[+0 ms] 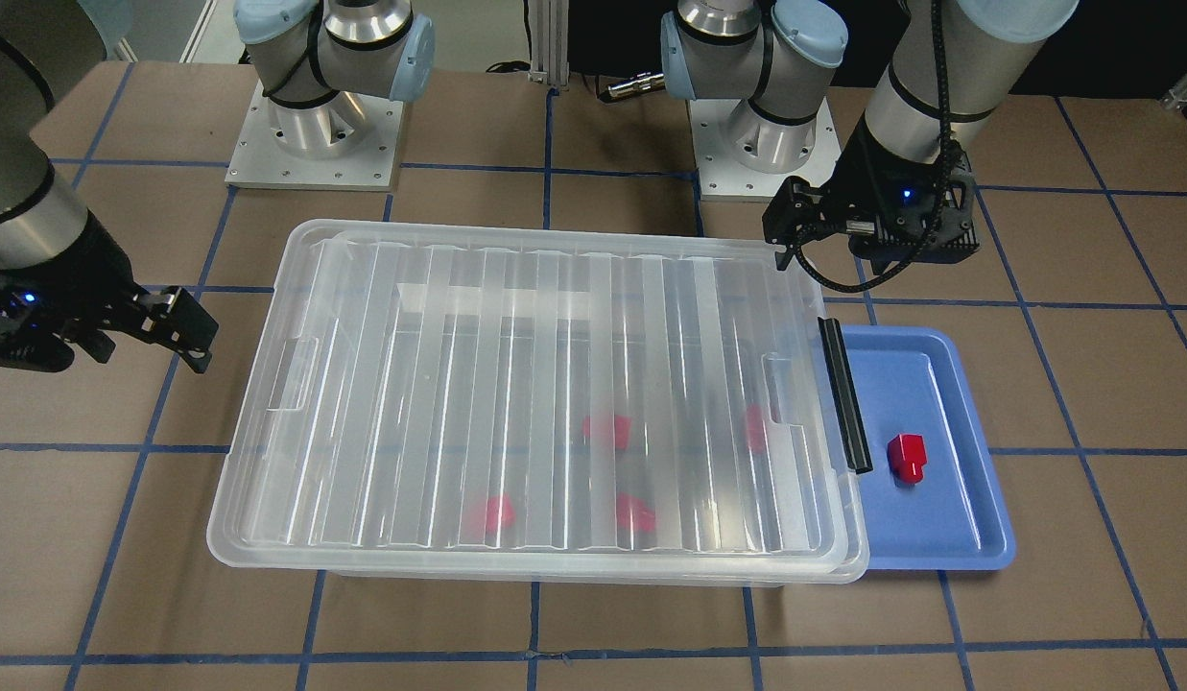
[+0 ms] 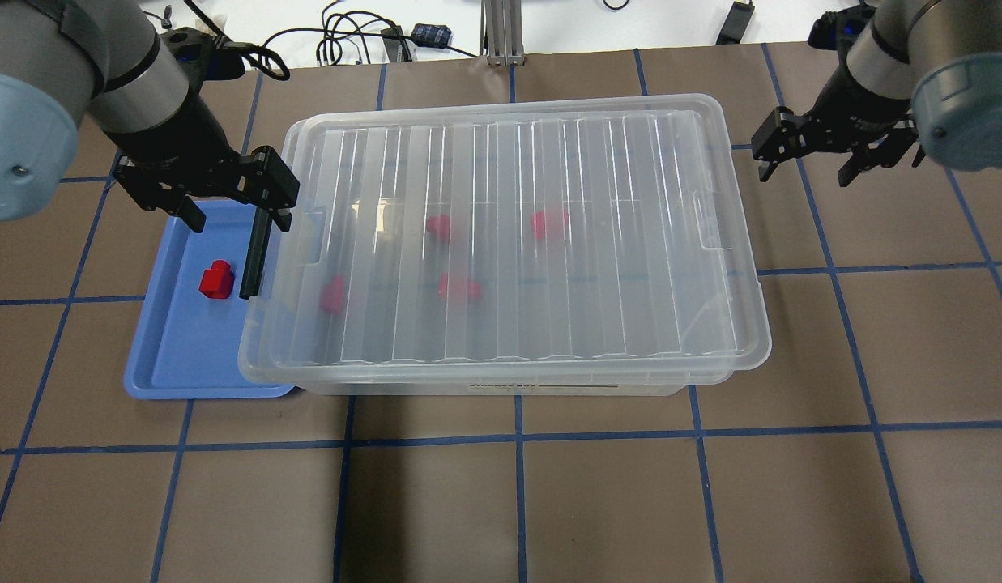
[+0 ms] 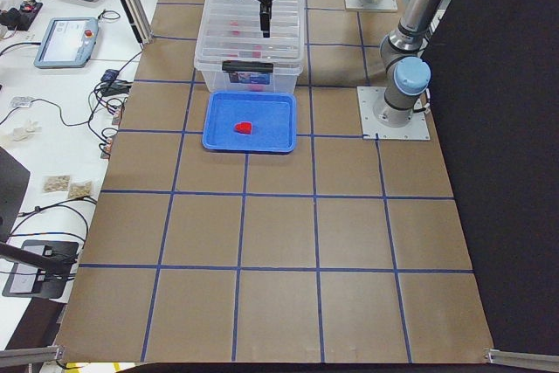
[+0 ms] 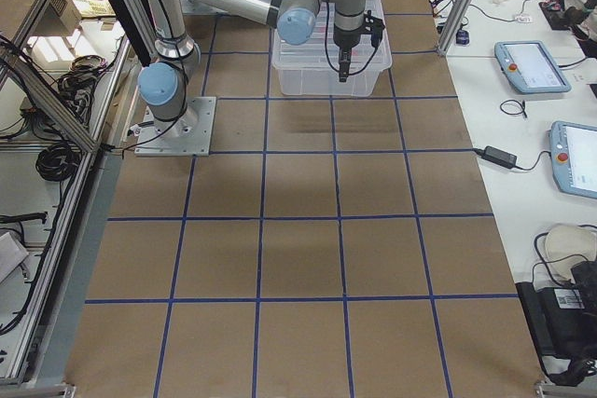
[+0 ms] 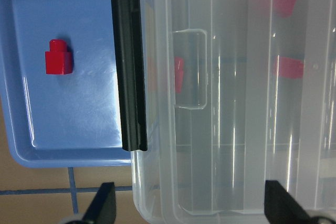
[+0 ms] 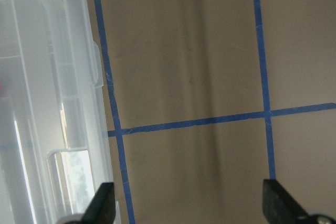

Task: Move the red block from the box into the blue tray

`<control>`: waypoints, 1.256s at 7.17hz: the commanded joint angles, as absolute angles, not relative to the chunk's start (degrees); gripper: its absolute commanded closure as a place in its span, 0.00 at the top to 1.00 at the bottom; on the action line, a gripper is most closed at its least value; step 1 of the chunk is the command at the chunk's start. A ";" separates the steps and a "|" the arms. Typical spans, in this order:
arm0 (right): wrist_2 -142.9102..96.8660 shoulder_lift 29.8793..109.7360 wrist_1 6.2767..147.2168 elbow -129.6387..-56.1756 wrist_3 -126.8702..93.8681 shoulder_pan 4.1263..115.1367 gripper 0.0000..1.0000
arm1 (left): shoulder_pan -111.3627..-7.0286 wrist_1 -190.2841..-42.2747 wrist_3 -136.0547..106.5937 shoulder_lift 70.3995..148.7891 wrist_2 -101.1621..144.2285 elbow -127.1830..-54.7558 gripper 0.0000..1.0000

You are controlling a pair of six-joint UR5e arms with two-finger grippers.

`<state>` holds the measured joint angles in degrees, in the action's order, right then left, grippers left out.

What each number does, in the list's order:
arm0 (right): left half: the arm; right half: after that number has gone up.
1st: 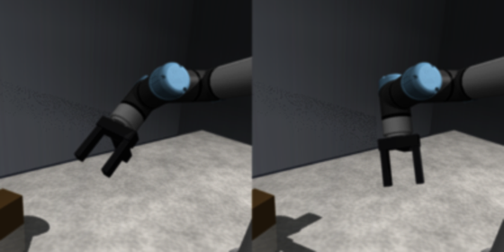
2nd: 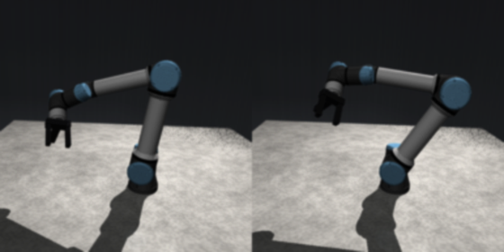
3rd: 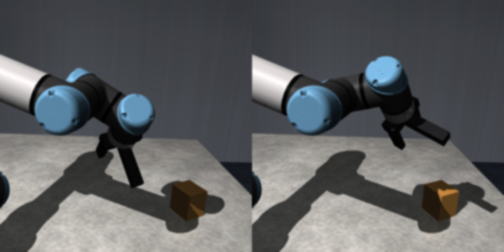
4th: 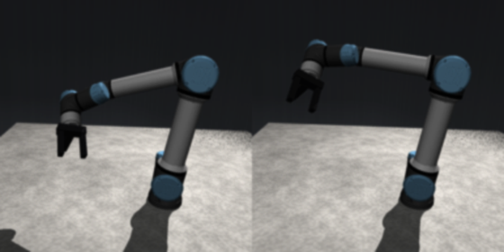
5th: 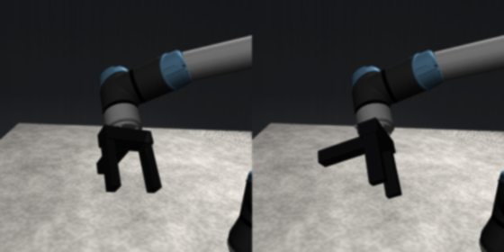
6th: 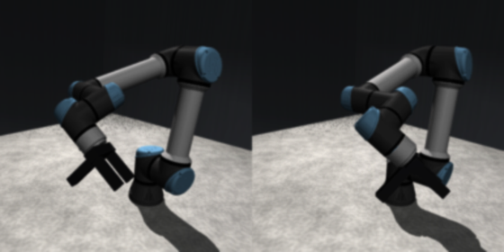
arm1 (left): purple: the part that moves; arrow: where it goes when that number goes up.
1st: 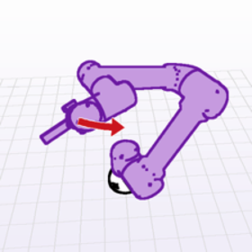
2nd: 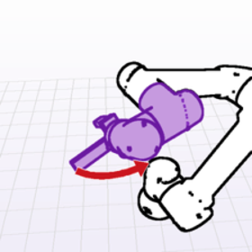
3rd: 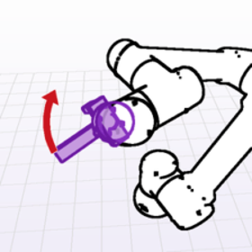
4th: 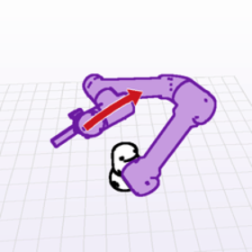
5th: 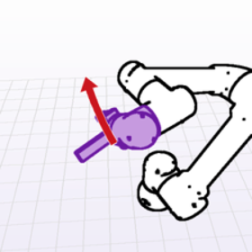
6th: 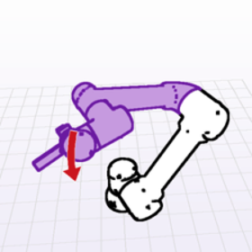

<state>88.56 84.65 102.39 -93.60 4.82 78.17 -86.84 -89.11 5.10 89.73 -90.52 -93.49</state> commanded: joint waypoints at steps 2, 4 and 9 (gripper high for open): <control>88.25 91.14 89.85 -88.07 3.96 78.57 1.00 | -86.84 -89.30 5.10 89.04 -91.05 -93.43 1.00; 88.67 91.06 90.35 -87.89 -5.31 86.08 1.00 | -86.84 -89.38 5.10 89.21 -91.23 -93.51 1.00; 90.61 90.62 92.19 -88.33 -10.55 91.93 1.00 | -86.84 -89.47 5.10 88.68 -90.62 -93.52 1.00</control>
<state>90.68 90.66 91.21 -88.06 -10.54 91.79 -86.84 -89.39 5.10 89.00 -90.71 -93.54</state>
